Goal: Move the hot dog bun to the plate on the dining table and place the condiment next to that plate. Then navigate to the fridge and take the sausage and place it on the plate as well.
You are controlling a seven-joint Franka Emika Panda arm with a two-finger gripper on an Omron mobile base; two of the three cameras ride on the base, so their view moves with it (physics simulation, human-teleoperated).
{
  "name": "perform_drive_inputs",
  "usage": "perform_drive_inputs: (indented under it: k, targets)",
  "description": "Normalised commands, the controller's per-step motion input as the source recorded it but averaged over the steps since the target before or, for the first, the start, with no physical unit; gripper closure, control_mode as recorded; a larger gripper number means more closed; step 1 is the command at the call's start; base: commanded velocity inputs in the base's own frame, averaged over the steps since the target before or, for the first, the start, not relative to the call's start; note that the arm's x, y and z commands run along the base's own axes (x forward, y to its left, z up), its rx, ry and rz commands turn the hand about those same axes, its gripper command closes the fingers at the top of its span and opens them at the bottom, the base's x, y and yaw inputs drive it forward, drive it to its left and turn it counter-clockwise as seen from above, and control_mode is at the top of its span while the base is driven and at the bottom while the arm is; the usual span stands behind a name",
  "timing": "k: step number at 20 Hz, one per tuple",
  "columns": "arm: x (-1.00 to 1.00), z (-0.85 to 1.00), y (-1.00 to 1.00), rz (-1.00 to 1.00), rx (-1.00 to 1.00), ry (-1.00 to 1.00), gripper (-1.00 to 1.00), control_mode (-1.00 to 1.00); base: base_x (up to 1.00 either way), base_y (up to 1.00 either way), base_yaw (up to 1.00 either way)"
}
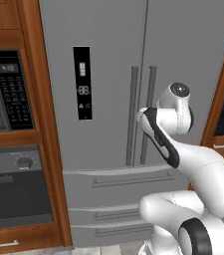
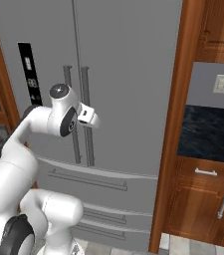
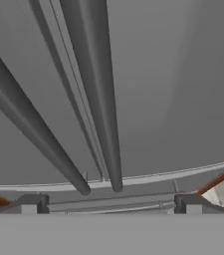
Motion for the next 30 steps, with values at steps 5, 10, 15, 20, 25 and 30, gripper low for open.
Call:
perform_drive_inputs:
  k: [5,10,15,20,25,30]
  targets:
    - [0.7,0.0,0.0,-0.05,0.0,-0.07,-1.0,-1.0,0.0,0.0,0.0]
    - [0.67,0.0,-0.04,0.0,0.0,-0.13,-1.0,-1.0,0.0,0.0,0.0]
    - [0.35,-0.17,-0.17,0.0,0.0,-0.17,-1.0,-1.0,0.0,0.0,0.0]
    - [0.26,-0.44,-0.13,0.0,0.0,-0.14,1.0,-1.0,0.0,0.0,0.0]
    - [0.22,-0.23,-0.2,0.0,0.0,-0.05,1.0,-1.0,0.0,0.0,0.0]
    - [-0.53,0.0,-0.43,-0.03,0.0,-0.07,1.0,-1.0,0.0,0.0,0.0]
